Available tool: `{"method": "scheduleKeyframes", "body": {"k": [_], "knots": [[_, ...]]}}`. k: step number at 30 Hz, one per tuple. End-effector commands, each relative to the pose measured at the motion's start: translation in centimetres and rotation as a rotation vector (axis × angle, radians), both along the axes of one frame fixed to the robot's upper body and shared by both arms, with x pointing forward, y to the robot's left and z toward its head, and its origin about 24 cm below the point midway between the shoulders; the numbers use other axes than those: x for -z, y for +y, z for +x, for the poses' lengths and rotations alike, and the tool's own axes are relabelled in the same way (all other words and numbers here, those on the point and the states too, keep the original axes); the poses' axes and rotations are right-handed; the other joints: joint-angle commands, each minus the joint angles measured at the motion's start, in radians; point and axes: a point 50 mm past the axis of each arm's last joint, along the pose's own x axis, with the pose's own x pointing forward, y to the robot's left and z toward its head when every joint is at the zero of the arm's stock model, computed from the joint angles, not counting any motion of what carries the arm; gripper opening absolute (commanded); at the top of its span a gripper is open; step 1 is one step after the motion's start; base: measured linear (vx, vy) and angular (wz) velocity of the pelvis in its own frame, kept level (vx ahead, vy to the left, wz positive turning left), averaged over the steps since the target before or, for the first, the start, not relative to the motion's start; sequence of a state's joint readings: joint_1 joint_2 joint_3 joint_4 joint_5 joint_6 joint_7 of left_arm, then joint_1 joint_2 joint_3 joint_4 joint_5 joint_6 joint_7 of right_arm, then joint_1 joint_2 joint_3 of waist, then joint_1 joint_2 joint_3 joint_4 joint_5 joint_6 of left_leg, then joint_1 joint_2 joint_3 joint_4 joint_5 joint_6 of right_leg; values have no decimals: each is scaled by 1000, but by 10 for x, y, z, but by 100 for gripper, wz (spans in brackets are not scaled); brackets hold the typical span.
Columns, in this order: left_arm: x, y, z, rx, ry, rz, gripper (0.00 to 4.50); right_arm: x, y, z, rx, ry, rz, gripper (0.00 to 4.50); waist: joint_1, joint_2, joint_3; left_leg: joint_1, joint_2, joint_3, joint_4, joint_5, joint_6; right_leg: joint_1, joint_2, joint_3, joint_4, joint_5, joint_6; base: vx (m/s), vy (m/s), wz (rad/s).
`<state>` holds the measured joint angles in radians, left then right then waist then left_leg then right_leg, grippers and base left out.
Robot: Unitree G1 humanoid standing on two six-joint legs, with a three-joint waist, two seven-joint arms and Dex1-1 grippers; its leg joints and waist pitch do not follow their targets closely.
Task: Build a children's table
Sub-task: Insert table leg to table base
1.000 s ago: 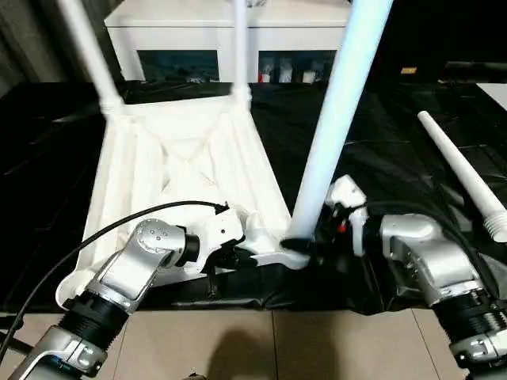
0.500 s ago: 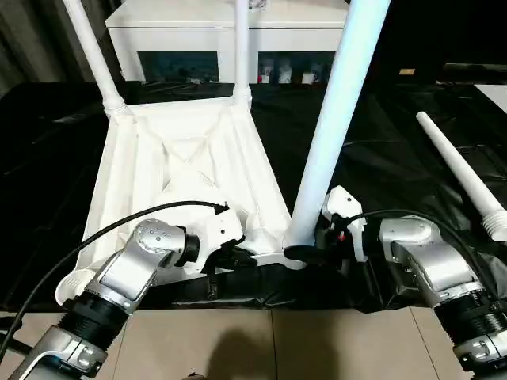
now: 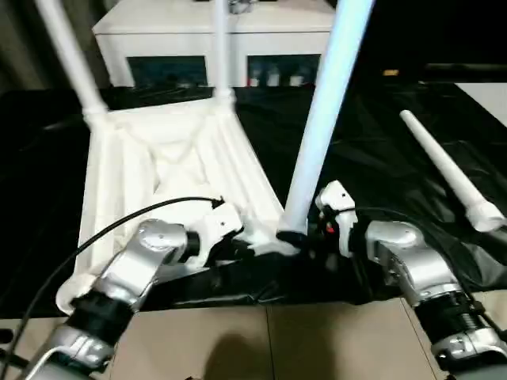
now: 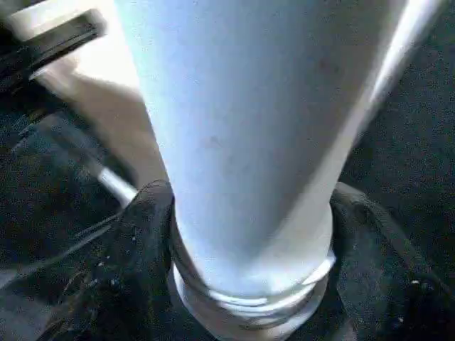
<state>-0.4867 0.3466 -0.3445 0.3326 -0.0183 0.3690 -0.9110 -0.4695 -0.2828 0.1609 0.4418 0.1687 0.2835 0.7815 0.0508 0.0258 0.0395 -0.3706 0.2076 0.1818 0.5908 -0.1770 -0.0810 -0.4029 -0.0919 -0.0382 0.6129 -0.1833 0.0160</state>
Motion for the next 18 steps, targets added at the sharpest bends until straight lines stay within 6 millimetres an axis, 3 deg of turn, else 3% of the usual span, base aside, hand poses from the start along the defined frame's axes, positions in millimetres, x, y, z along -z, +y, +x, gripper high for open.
{"method": "scheduleKeyframes", "body": {"k": [1,3,5,6,9,11,13,15,18], "knots": [[-2,-3,14,-181,-14,-53,0,19,6,0,138,66,-55,272,1,-15,-50,9,7,-3,-77,-303,-13,38,-34,24,-86,-335,-187,0,0,0],[2,-9,22,-296,-3,-52,0,28,17,-1,225,87,-76,272,-1,-10,-49,16,4,-5,-78,-327,-30,32,-32,23,-93,-388,-164,0,0,0],[4,-14,27,-377,-5,-41,0,35,25,-1,299,107,-87,272,-5,-10,-48,14,3,-6,-81,-335,-33,31,-32,22,-97,-405,-151,0,0,0],[5,-24,30,-432,-3,-62,0,40,34,2,405,123,-88,272,-3,-5,-50,17,3,-8,-80,-340,-33,31,-33,21,-97,-408,-147,0,0,0],[8,-36,33,-489,9,-83,0,46,48,5,536,166,-67,272,-16,-7,-52,11,-3,-10,-81,-346,-23,31,-32,19,-106,-433,-128,0,0,0],[9,-38,33,-492,10,-83,0,46,53,6,543,168,-53,272,-16,-2,-54,12,-2,-9,-81,-348,-9,28,-31,20,-106,-409,-126,0,0,0],[9,-40,33,-480,8,-85,0,39,63,10,501,135,-7,272,-17,-3,-55,7,-3,-10,-81,-347,0,32,-32,18,-105,-397,-128,0,0,0],[9,-40,33,-471,7,-81,0,36,65,11,485,114,0,328,-14,-2,-57,8,-3,-8,-80,-337,9,31,-33,19,-108,-403,-120,0,0,0],[10,-36,32,-450,15,-56,0,30,64,13,453,94,18,351,-15,-2,-54,4,-3,-9,-85,-342,13,31,-31,17,-109,-421,-115,0,0,0]]}}
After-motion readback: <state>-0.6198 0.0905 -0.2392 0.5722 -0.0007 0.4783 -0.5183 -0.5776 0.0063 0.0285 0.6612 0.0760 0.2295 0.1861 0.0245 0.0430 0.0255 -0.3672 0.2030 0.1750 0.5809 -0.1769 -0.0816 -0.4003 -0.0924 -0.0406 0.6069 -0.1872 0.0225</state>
